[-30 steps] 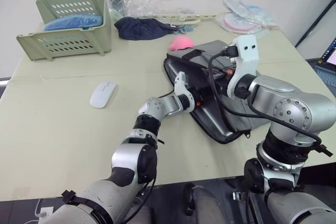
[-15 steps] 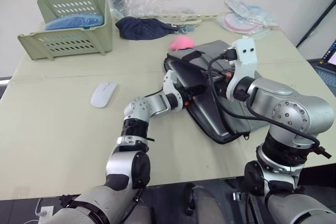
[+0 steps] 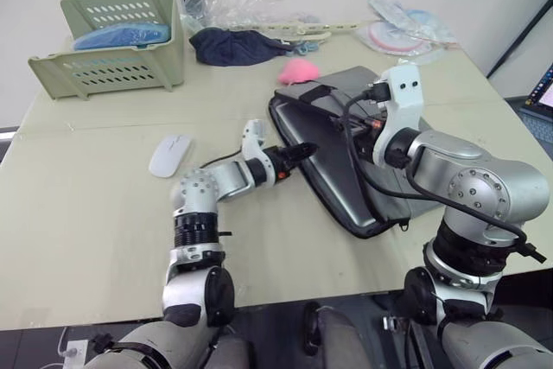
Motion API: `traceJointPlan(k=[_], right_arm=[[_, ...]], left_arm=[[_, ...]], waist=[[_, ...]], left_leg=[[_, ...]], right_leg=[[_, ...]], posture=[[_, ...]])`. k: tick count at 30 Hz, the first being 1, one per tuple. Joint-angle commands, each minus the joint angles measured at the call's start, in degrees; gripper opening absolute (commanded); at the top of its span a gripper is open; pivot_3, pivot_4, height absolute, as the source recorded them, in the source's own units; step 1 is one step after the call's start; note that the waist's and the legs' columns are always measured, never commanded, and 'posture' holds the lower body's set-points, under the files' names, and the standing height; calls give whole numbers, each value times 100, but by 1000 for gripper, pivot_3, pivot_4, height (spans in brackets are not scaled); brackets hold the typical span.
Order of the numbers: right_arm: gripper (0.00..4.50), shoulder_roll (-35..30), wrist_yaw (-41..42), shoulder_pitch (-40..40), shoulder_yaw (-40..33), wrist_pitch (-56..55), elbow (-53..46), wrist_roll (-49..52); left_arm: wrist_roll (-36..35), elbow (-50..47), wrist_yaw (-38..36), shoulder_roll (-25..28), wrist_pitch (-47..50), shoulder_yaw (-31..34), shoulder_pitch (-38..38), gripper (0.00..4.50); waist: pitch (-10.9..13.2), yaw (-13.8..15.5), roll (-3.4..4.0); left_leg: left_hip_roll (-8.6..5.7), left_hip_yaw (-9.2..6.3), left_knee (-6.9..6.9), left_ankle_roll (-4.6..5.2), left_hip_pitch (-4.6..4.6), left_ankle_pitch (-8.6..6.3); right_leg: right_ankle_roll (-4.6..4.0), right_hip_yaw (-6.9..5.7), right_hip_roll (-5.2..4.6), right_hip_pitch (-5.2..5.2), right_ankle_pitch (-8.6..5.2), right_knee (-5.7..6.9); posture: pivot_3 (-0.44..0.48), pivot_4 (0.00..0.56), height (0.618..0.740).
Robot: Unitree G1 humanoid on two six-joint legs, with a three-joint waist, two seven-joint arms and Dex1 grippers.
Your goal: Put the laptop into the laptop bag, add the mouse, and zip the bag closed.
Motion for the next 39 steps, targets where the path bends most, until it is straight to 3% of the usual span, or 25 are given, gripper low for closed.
traceJointPlan(k=[1,13,16,20,24,29,30,33,37,39], right_arm=[[0,-87,45,-6,-20,-149,-223,112],[0,-406,209,121,132,-330,-103,265],[1015,-457,273,76,180,-389,-44,333],[2688,-492,312,18,211,-383,-47,420],[4402,-513,321,-69,209,-302,-116,519],[4402,-658,367,-163,133,-237,-164,643],[4402,-844,505,-218,65,-238,-161,732],[4402,-1772,1348,-384,-86,-594,-112,1148],[4402,-3259,2682,-469,83,-1528,377,1316],[4402,-3689,3111,-563,133,-1832,678,1358]], left_arm=[[-375,-696,187,217,422,277,119,2935],[-1111,-2245,642,1241,1987,1475,-46,2935],[-1187,-2373,669,1410,2092,1608,-185,2855],[-1388,-2566,521,1684,2105,1532,-235,2855],[-1681,-2988,-130,2447,1986,1379,-256,2855],[-2057,-3373,-1261,3673,1635,1108,21,2855],[-2030,-3536,-1722,4216,1531,1021,267,2855],[-2016,-3763,-2906,5532,1158,1119,990,2855],[-2023,-3278,-3767,6392,664,1437,1296,2855],[-1981,-3058,-4140,6754,524,1571,1410,2855]], waist=[[0,15,0],[1,12,1],[1,11,2],[2,-5,3],[6,-38,9],[13,-81,20],[12,-82,21],[28,-195,33],[44,-170,39],[55,-166,32]], left_leg=[[0,0,0,0,0,0],[-2,-3,4,-1,0,0],[-2,-3,3,-1,0,0],[-2,-2,1,-4,2,0],[-1,-1,0,-9,6,1],[-3,0,0,-13,13,1],[-3,0,0,-15,14,2],[-9,18,-6,-19,8,0],[-10,34,-15,-22,10,0],[-9,46,-23,-25,1,-1]], right_leg=[[0,0,0,0,0,0],[0,0,0,0,0,0],[0,-2,1,0,0,-1],[0,0,2,0,0,0],[-1,1,4,-6,-1,2],[-5,2,4,-31,-3,16],[-8,1,4,-31,-5,18],[-16,8,2,-77,-9,51],[-33,4,0,-83,-19,54],[-33,16,-1,-74,-19,54]], posture=[[0,150,740],[0,150,740],[0,150,740],[0,150,740],[0,150,740],[0,150,740],[0,150,740],[0,150,740],[0,150,740],[0,150,740]])
